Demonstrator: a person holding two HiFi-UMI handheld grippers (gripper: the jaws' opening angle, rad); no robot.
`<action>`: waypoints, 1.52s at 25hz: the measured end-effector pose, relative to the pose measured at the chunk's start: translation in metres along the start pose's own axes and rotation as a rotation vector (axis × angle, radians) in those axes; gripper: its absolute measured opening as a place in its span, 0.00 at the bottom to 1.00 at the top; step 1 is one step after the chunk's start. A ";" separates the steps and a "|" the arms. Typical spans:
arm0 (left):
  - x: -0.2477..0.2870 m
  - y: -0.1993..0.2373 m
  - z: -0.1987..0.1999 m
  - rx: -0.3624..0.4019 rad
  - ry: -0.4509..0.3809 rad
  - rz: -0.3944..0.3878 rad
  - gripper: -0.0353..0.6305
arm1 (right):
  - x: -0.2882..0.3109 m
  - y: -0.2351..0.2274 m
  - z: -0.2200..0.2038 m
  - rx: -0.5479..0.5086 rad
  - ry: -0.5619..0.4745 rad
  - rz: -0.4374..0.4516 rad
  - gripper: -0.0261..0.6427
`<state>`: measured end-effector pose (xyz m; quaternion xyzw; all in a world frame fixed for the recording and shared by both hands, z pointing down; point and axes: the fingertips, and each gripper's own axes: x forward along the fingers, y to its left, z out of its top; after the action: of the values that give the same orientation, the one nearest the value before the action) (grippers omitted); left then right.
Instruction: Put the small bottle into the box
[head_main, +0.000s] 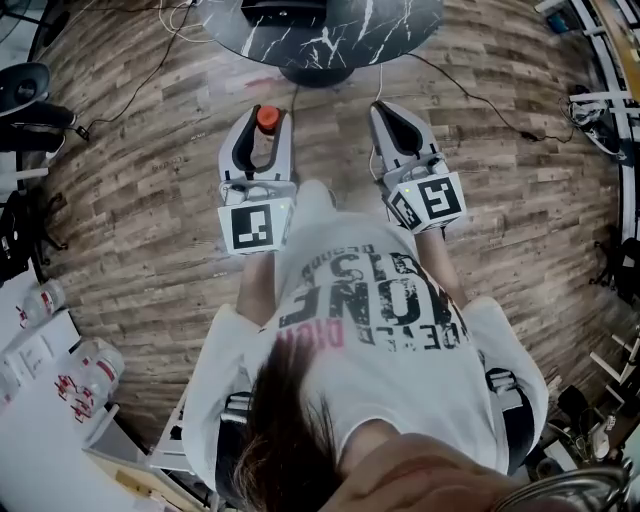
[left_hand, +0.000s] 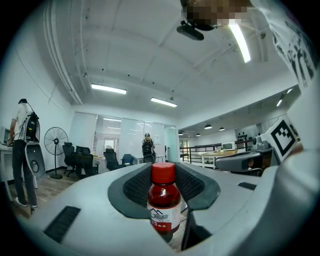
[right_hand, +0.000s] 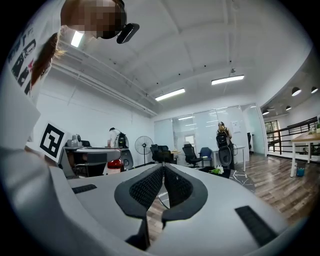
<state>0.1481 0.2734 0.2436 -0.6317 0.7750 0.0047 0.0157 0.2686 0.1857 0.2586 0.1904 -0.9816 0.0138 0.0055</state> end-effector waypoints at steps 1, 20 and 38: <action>0.002 -0.002 0.001 0.001 -0.001 -0.005 0.27 | 0.000 -0.002 0.001 0.000 -0.002 -0.003 0.05; 0.043 -0.001 -0.003 -0.010 0.026 -0.029 0.27 | 0.030 -0.028 0.002 0.014 -0.005 -0.008 0.05; 0.139 0.097 -0.011 -0.050 0.053 -0.106 0.27 | 0.158 -0.043 0.002 0.018 0.054 -0.049 0.05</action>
<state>0.0249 0.1571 0.2491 -0.6718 0.7404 0.0066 -0.0202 0.1382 0.0872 0.2603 0.2141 -0.9759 0.0276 0.0308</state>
